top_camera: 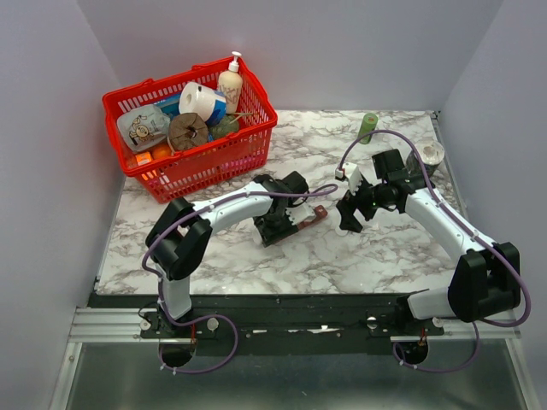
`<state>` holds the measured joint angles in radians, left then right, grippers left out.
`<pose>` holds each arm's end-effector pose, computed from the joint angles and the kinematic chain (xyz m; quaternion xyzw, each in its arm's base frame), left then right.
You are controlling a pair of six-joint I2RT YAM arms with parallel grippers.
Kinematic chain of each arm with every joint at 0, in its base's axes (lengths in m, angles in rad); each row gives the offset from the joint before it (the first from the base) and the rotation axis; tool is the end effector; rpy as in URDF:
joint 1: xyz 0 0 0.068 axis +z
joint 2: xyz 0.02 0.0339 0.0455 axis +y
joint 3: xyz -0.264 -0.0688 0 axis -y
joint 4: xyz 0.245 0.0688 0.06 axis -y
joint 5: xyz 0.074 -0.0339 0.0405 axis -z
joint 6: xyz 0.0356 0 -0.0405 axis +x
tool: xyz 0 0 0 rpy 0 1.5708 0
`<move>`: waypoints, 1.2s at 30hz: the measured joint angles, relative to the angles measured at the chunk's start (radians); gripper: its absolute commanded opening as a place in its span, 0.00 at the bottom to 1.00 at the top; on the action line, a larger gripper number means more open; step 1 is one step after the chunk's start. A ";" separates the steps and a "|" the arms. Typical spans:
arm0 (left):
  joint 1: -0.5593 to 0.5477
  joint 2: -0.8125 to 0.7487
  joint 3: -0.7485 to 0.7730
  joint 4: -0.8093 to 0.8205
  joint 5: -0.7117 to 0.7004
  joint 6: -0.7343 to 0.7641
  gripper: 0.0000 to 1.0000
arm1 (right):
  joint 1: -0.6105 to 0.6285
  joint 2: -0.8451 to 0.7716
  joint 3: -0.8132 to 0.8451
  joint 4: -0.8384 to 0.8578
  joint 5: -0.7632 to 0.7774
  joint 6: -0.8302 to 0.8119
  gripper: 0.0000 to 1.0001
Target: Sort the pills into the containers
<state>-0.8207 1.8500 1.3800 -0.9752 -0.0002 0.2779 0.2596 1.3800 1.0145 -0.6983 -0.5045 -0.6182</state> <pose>0.2400 -0.2576 0.2011 0.5211 0.8512 -0.0167 0.0605 0.2578 0.0863 0.2492 -0.4550 0.8220 0.1944 0.2820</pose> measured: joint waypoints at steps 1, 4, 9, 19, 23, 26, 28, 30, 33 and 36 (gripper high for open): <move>0.000 0.001 0.000 -0.002 -0.002 0.000 0.00 | 0.000 0.000 0.000 0.000 0.000 0.000 1.00; 0.000 0.002 0.000 -0.004 -0.008 -0.002 0.00 | 0.000 0.000 0.000 0.000 0.000 0.000 1.00; -0.002 0.003 0.006 -0.015 -0.016 -0.005 0.00 | 0.000 0.000 0.000 0.000 0.000 0.000 1.00; -0.013 0.028 0.058 -0.055 -0.033 -0.022 0.00 | 0.000 0.000 0.000 0.000 0.000 0.000 1.00; -0.015 0.033 0.066 -0.068 -0.038 -0.025 0.00 | 0.000 0.000 0.000 0.000 0.000 0.000 1.00; -0.017 0.038 0.071 -0.073 -0.043 -0.029 0.00 | 0.000 0.000 0.000 0.000 0.000 0.000 1.00; -0.019 0.043 0.075 -0.079 -0.046 -0.032 0.00 | 0.000 0.000 0.000 0.000 0.000 0.000 1.00; -0.022 0.049 0.082 -0.087 -0.048 -0.035 0.00 | 0.000 0.000 0.000 0.000 0.000 0.000 1.00; -0.027 0.055 0.085 -0.091 -0.052 -0.039 0.00 | 0.000 0.000 0.000 0.000 0.000 0.000 1.00; -0.032 0.062 0.086 -0.101 -0.053 -0.041 0.00 | 0.000 0.000 0.000 0.000 0.000 0.000 1.00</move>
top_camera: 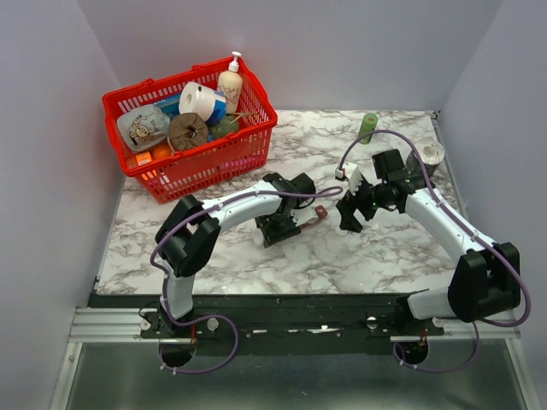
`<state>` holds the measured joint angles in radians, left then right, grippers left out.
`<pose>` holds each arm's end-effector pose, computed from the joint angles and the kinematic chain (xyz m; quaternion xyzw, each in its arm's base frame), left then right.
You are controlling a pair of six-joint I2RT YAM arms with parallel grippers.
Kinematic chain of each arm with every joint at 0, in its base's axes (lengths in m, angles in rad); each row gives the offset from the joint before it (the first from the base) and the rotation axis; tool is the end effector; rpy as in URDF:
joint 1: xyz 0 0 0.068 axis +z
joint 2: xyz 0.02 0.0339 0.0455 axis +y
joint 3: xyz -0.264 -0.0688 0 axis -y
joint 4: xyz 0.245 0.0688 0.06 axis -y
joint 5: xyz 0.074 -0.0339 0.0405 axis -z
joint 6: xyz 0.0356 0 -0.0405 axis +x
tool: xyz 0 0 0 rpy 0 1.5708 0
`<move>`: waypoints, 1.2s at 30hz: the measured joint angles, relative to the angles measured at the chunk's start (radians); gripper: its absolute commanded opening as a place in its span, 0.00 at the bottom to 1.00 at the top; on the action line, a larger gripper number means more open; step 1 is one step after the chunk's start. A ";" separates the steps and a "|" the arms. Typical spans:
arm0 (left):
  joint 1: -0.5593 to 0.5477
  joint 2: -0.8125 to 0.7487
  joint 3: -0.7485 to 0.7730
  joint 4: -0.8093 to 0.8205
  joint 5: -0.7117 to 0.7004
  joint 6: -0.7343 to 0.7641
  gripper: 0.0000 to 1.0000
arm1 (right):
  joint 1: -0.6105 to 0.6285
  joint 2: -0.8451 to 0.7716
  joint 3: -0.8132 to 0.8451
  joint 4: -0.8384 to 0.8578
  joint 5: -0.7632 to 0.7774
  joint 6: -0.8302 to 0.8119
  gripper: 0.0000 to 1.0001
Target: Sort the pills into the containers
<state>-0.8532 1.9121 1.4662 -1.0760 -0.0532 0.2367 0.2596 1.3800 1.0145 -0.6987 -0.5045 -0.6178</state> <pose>0.2386 -0.2705 0.2013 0.5175 0.8549 0.0179 0.0314 0.2577 0.0863 0.2492 -0.4548 0.8221 0.1945 0.2818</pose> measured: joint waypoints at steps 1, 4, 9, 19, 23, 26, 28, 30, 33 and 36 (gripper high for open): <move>0.000 0.002 0.000 -0.002 0.000 0.000 0.00 | 0.000 0.000 0.000 0.000 0.000 0.000 1.00; 0.000 0.009 0.013 -0.010 0.000 -0.002 0.00 | 0.000 0.000 0.000 0.000 0.000 0.000 1.00; 0.000 0.023 0.031 -0.021 -0.002 -0.006 0.00 | 0.000 0.000 0.000 0.000 0.000 0.000 1.00; 0.000 0.035 0.064 -0.051 -0.010 -0.022 0.00 | -0.006 0.000 0.000 -0.001 0.000 0.000 1.00; 0.000 0.038 0.065 -0.062 -0.010 -0.027 0.00 | -0.006 0.000 0.000 -0.001 0.000 0.000 1.00; 0.000 0.045 0.065 -0.072 -0.009 -0.032 0.00 | -0.006 0.000 0.000 -0.001 0.000 0.000 1.00; 0.000 0.050 0.068 -0.080 -0.008 -0.034 0.00 | -0.006 0.000 0.000 -0.001 0.000 0.000 1.00; 0.000 0.057 0.081 -0.088 -0.006 -0.039 0.00 | -0.006 0.000 0.000 -0.002 0.000 0.000 1.00; 0.000 0.074 0.104 -0.095 -0.005 -0.045 0.00 | -0.006 0.000 0.000 -0.002 0.000 0.000 1.00; 0.000 0.091 0.116 -0.100 -0.001 -0.048 0.00 | -0.006 0.000 0.000 -0.002 0.000 0.000 1.00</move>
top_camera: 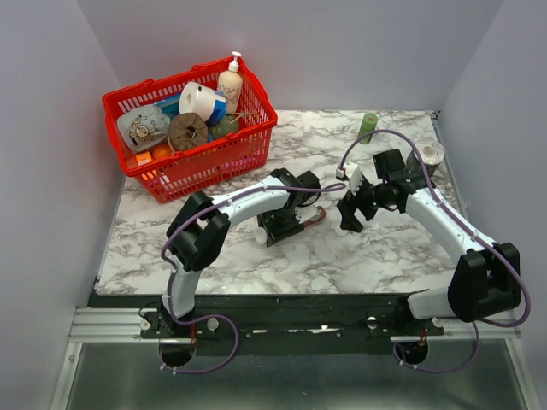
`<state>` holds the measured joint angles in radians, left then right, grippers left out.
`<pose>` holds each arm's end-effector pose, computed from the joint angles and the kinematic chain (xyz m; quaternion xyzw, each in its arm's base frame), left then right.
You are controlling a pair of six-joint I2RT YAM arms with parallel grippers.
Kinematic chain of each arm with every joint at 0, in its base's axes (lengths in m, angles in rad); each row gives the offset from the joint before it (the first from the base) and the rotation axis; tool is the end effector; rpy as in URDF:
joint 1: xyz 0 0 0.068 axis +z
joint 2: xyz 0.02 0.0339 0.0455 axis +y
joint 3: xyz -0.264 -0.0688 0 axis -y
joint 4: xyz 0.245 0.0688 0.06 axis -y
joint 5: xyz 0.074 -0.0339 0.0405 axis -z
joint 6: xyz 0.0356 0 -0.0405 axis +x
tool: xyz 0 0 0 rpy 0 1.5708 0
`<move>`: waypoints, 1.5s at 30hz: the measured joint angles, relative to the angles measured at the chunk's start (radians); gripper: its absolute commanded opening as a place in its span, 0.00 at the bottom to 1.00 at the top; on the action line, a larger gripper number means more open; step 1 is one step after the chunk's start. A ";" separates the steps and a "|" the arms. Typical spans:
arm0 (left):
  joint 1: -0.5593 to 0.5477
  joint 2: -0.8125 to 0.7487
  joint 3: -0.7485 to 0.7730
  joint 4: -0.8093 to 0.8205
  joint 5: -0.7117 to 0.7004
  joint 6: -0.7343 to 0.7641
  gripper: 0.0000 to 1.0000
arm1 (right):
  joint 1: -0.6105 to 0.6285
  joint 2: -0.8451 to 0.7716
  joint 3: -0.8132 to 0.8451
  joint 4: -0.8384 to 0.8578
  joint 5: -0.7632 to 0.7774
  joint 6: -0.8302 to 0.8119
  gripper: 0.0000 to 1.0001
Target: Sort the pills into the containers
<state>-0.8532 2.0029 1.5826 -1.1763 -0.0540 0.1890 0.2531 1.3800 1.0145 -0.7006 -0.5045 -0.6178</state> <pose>0.2486 -0.2819 0.1985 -0.4979 -0.8667 -0.0297 0.0034 0.2581 0.0845 0.2491 -0.4520 0.8239 0.1938 0.2816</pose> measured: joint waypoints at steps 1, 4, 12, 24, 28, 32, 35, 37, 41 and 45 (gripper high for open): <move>0.000 0.005 0.005 -0.005 0.001 0.000 0.00 | 0.000 0.000 0.000 0.000 0.000 0.000 1.00; 0.000 0.008 0.012 -0.011 0.002 -0.004 0.00 | 0.000 0.000 0.000 0.000 0.000 0.000 1.00; 0.000 0.012 0.016 -0.022 0.002 -0.011 0.00 | 0.000 0.000 0.000 0.000 0.000 0.000 1.00; 0.000 0.020 0.048 -0.036 0.002 -0.017 0.00 | 0.000 0.000 0.000 0.000 0.000 0.000 1.00; 0.000 0.020 0.042 -0.033 0.002 -0.017 0.00 | 0.000 0.000 0.000 0.000 0.000 0.000 1.00; 0.000 0.020 0.027 -0.031 0.002 -0.018 0.00 | 0.000 0.000 0.000 0.000 0.000 0.000 1.00; 0.000 0.018 0.025 -0.030 0.002 -0.019 0.00 | 0.000 0.000 0.000 0.000 0.000 0.000 1.00; 0.000 0.015 0.020 -0.027 0.002 -0.020 0.00 | 0.000 0.000 0.000 0.000 0.000 0.000 1.00; 0.000 -0.008 -0.010 -0.013 0.001 -0.023 0.00 | 0.000 0.000 0.000 -0.001 0.000 0.000 1.00; 0.000 -0.037 -0.047 0.009 0.001 -0.023 0.00 | 0.000 0.000 0.000 -0.001 0.000 0.000 1.00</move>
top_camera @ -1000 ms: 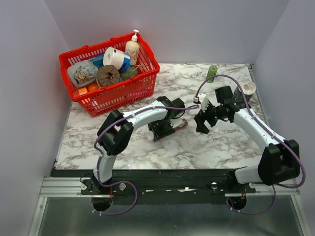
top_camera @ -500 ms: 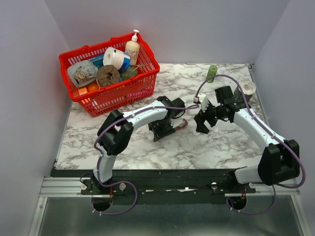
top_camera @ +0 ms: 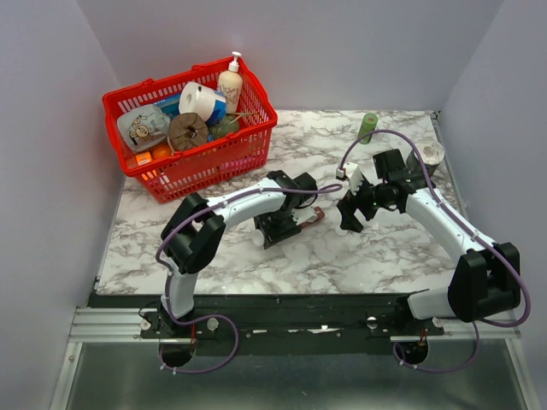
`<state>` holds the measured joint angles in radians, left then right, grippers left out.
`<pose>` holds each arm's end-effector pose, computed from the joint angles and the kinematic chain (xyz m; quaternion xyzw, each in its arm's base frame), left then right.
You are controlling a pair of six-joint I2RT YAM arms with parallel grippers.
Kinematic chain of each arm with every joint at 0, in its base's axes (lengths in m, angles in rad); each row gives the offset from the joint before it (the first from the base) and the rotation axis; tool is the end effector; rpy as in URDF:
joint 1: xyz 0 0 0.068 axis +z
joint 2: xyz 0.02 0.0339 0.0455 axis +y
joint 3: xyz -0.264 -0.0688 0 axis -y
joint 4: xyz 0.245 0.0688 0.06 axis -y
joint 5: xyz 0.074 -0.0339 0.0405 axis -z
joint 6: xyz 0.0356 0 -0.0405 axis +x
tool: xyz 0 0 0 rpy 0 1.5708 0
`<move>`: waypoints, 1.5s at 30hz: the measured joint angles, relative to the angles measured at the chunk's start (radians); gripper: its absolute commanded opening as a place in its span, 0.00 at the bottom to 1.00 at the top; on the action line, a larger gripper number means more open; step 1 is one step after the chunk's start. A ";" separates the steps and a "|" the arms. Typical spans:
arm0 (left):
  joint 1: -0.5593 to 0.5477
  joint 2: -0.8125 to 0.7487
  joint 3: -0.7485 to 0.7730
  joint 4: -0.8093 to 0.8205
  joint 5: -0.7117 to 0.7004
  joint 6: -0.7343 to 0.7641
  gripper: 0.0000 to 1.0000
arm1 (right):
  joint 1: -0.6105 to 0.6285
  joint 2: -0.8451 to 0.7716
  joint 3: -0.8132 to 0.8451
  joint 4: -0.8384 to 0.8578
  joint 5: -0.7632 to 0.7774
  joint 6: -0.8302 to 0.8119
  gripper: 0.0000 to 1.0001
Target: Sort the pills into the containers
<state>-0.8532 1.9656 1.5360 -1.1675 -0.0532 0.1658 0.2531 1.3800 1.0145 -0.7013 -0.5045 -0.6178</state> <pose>0.2424 -0.2748 0.2002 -0.4878 -0.8724 -0.0295 0.0034 0.2580 0.0845 0.2491 -0.4520 0.8240 0.1939 0.2813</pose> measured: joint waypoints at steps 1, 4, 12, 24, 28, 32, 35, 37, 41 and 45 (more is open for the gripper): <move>0.000 -0.005 -0.008 0.007 0.000 0.000 0.00 | 0.000 0.000 0.000 0.000 0.000 0.000 1.00; 0.000 -0.021 -0.034 0.031 0.000 -0.003 0.00 | 0.000 0.000 0.000 0.000 0.000 0.000 1.00; 0.000 -0.084 -0.095 0.121 -0.007 -0.010 0.00 | 0.000 0.000 0.000 0.000 0.000 0.000 1.00; 0.000 -0.385 -0.324 0.347 -0.038 -0.041 0.00 | 0.000 0.002 0.000 -0.002 0.000 0.000 1.00; 0.000 -0.614 -0.503 0.524 -0.050 -0.055 0.00 | 0.000 0.010 0.000 -0.003 0.001 0.000 1.00; 0.002 -0.842 -0.706 0.728 -0.051 -0.058 0.00 | 0.000 0.020 0.000 -0.003 0.001 0.000 1.00; 0.003 -1.033 -0.867 0.898 -0.040 -0.051 0.00 | 0.000 0.027 0.000 -0.003 0.001 0.000 1.00; 0.005 -1.184 -0.994 1.074 -0.009 -0.037 0.00 | 0.000 0.034 0.000 -0.003 0.001 0.000 1.00; 0.008 -1.395 -1.189 1.436 0.082 -0.038 0.00 | 0.000 0.051 0.000 -0.004 0.002 0.000 1.00; 0.007 -1.463 -1.224 1.687 0.169 -0.100 0.00 | 0.000 0.072 0.000 -0.003 0.003 -0.001 1.00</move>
<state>-0.8459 0.5030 0.3122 0.5194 0.1158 0.0658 0.2527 1.4517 1.0145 -0.7048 -0.5018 -0.6186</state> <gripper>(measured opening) 0.599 0.995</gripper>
